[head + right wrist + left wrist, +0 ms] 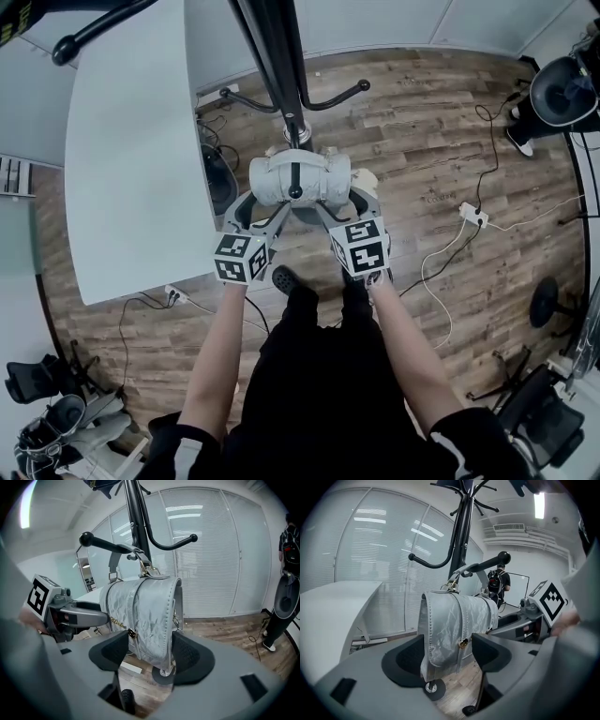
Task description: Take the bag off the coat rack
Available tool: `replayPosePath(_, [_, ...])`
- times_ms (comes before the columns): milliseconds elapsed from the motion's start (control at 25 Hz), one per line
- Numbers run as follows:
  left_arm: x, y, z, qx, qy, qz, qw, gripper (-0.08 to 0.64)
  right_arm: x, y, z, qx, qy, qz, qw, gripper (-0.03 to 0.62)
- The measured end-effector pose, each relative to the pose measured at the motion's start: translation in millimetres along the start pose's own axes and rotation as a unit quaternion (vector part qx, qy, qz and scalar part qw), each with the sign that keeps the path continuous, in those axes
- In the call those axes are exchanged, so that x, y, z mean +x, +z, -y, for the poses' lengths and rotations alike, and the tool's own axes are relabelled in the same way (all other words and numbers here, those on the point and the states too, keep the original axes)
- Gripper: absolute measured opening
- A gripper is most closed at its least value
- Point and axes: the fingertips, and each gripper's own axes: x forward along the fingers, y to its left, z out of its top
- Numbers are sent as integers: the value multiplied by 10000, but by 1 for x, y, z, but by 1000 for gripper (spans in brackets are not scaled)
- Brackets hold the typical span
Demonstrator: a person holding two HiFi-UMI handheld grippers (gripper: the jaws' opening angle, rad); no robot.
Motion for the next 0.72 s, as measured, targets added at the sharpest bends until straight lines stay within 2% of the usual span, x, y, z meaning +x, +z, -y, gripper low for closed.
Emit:
replayPosePath(200, [2, 1, -1, 21, 1, -11, 10000, 304, 3, 3, 0, -36, -20, -16, 10000, 299])
replayPosePath(480, [2, 0, 0, 89, 48, -38, 9999, 288, 2, 3, -1, -138, -18, -37, 9999, 281])
replayPosePath(720, [-4, 0, 3, 46, 247, -104, 9996, 279, -2, 4, -5, -201, 47, -95, 9997, 267])
